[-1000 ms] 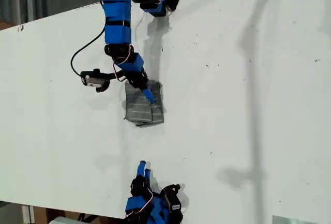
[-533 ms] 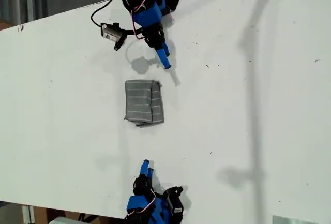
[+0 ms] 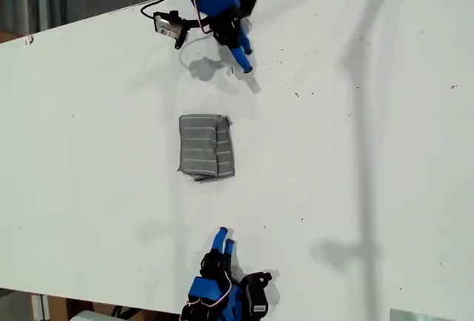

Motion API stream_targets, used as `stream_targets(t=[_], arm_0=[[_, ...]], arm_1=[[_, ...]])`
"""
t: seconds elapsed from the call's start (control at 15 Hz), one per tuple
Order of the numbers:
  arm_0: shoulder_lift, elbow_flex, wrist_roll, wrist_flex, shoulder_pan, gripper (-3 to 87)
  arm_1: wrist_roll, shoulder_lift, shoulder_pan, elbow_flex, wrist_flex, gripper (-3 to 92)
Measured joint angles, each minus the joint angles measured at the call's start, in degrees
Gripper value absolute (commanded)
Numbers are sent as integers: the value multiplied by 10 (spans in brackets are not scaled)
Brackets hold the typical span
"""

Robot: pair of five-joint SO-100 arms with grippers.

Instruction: Grasp corners of a square towel and fold twice.

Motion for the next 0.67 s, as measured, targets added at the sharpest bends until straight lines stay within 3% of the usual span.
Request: stream_targets(t=[0.13,0.27,0.33,0.53,0.67], arm_0=[[0,0,38,-2,27,188],[0,0,88,-2,54,187],[0,0,125,-2,56,185],[0,0,294,-4,55,173],[0,0,307,-4,54,173]], arm_1=[[-8,0,5,0,4,289],[-71,0,43,0,20,282],[-109,0,56,0,19,281],[-123,0,91,0,22,279],[-124,0,99,0,22,278]])
